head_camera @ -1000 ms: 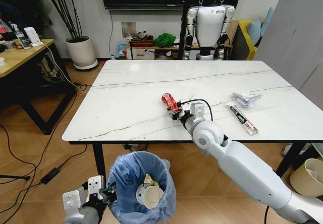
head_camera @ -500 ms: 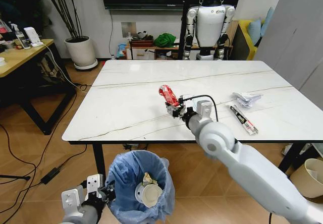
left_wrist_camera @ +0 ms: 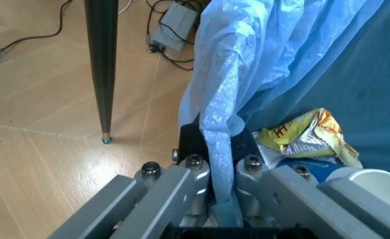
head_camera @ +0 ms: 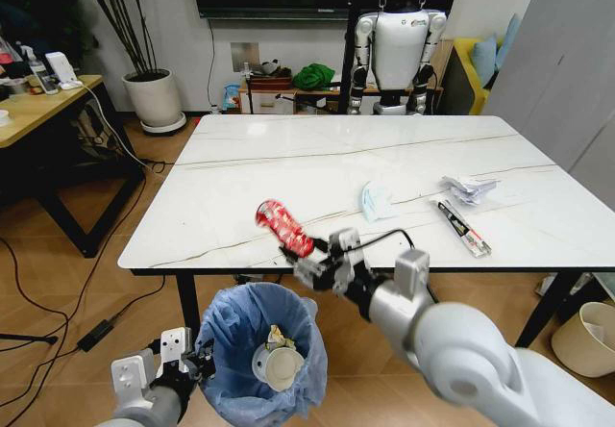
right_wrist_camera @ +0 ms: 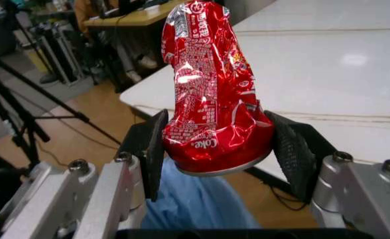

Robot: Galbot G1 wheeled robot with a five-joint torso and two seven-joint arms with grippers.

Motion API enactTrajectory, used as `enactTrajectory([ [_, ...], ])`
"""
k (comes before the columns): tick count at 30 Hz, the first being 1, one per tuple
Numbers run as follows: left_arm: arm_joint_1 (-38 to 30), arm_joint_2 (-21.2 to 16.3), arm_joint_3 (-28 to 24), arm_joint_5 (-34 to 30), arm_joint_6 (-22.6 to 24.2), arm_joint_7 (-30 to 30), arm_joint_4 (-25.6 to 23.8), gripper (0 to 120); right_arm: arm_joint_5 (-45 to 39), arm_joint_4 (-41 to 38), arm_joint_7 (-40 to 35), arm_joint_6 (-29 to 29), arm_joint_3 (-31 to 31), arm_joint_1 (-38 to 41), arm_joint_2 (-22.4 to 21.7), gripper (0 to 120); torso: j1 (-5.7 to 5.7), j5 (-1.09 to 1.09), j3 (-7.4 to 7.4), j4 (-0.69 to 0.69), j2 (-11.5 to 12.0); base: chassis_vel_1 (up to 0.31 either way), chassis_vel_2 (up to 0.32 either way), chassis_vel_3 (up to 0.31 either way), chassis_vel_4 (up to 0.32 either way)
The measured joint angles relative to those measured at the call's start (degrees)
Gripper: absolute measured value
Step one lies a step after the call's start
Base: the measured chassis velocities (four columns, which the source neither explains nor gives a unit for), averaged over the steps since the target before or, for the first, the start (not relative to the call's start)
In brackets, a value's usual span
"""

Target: Pick up the trash bin and place the trash from the table into it.

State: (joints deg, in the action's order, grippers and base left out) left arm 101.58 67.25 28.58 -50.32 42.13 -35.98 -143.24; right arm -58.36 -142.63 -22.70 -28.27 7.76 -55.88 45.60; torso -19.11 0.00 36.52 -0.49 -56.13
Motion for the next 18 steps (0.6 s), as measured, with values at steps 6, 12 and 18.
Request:
enactTrajectory([
  [6, -0.57, 0.11, -0.16, -0.05, 0.00, -0.11, 0.00, 0, 8.75, -0.26, 6.76, 0.57, 3.90, -4.82, -2.28, 50, -0.01, 0.00, 0.00, -0.01, 0.00, 0.000, 0.000, 0.000, 0.000],
  [12, -0.46, 0.20, -0.18, 0.05, 0.00, -0.13, 0.00, 0, 13.21, 0.20, 8.81, 0.92, 8.60, -5.20, -3.68, 50, -0.01, 0.01, 0.00, 0.00, 0.00, 0.000, 0.000, 0.000, 0.000],
  [18, -0.40, 0.43, -0.09, 0.12, 0.00, -0.15, 0.00, 0, 14.97, 0.77, 8.59, 0.18, 10.83, -4.93, -4.68, 62, -0.01, 0.00, 0.01, 0.00, 0.00, 0.000, 0.000, 0.000, 0.000],
])
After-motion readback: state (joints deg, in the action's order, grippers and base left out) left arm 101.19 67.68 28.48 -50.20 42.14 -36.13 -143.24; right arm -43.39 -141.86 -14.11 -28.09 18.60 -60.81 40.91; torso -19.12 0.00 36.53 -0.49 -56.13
